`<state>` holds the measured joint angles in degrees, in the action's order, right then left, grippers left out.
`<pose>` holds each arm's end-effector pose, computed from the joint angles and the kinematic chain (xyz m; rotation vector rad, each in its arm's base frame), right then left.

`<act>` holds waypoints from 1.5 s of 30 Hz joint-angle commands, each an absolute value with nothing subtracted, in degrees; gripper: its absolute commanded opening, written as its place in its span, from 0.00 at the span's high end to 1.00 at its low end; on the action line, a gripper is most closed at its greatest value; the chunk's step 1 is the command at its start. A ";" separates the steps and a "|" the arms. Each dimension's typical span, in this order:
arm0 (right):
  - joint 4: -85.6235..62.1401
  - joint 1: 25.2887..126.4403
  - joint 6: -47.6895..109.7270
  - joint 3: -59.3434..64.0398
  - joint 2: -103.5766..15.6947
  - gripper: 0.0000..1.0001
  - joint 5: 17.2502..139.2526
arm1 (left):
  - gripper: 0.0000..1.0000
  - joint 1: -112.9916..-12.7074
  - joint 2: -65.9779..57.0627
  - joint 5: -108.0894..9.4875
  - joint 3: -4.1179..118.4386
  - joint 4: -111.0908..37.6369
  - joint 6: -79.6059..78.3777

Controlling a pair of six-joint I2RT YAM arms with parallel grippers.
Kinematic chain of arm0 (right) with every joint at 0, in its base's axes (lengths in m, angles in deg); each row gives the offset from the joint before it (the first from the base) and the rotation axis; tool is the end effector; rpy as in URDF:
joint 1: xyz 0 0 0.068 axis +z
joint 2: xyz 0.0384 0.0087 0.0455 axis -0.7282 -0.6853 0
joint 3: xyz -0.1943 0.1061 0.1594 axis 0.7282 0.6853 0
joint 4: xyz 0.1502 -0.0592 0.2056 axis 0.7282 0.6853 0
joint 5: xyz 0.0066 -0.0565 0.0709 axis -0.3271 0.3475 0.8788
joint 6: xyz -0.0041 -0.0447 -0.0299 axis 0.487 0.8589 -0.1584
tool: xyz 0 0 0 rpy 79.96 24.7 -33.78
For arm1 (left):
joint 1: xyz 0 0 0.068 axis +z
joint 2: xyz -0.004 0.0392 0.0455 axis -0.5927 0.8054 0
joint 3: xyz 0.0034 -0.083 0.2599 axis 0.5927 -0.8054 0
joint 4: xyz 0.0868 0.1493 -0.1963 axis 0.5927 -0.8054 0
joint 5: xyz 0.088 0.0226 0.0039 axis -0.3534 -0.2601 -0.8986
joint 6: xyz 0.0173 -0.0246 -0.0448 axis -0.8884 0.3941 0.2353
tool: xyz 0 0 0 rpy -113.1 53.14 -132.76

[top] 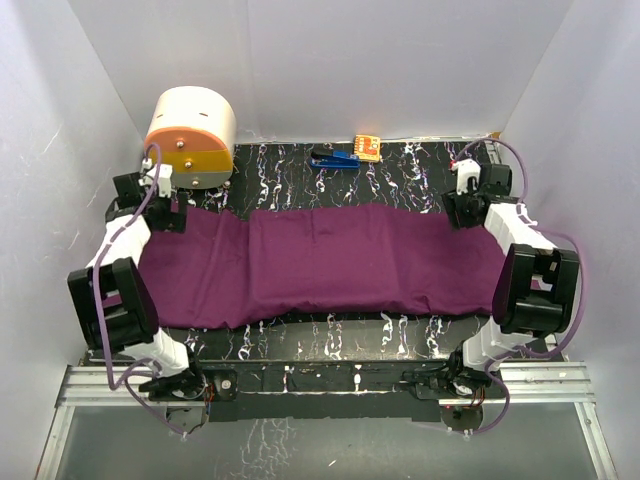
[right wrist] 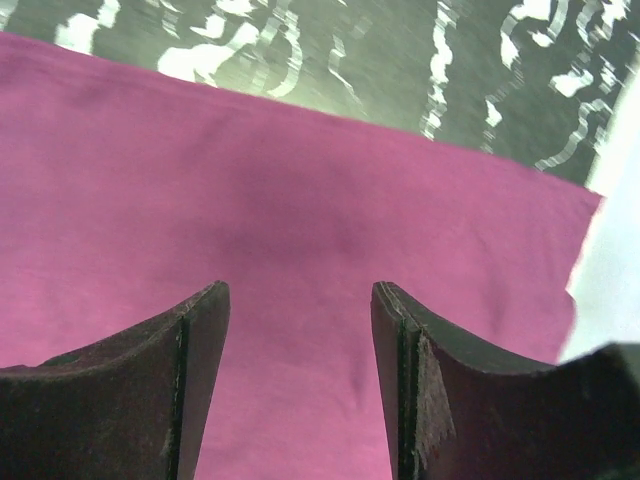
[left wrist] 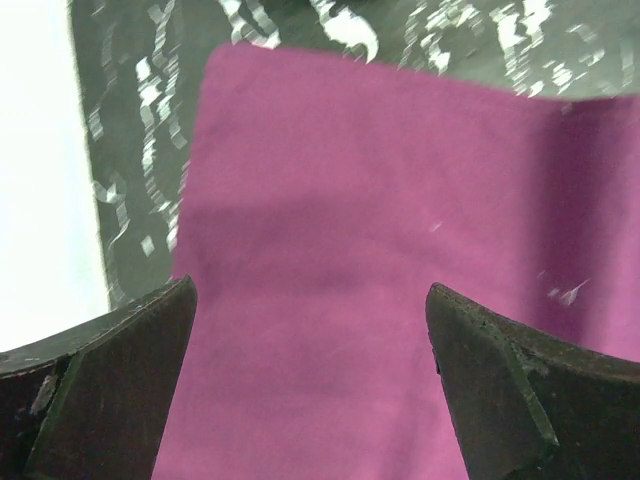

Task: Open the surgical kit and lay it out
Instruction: Open the surgical kit at the center of the board.

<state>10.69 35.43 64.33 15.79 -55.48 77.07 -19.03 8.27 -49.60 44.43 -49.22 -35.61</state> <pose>0.3331 -0.0624 0.2171 -0.3764 2.4719 -0.1339 0.3260 0.0964 0.2434 0.1944 2.2465 0.2264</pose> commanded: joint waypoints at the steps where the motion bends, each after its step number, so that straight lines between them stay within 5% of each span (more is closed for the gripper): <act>1: 8.37 37.67 59.07 12.93 -57.30 0.43 86.75 | 0.03 -22.82 15.34 -44.22 48.26 -46.59 -30.39; 12: 3.18 38.58 62.47 10.64 -70.66 0.46 75.04 | 0.04 -23.75 28.39 -56.89 50.61 -39.27 -32.19; 28: 2.93 36.81 66.45 8.31 -77.76 0.49 64.60 | 0.04 -16.64 18.23 -67.48 35.04 -31.71 -36.88; 37: 11.66 37.06 64.23 3.14 -71.49 0.47 78.51 | 0.04 -15.86 14.26 -54.31 44.42 -40.14 -31.10; 45: 17.44 39.71 68.43 1.51 -63.41 0.45 92.77 | 0.04 -16.23 10.00 -27.15 52.09 -44.92 -27.36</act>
<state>14.49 37.83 65.67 4.90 -69.80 83.21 -16.19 15.42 -46.05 48.89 -41.75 -29.34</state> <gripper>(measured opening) 0.539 0.963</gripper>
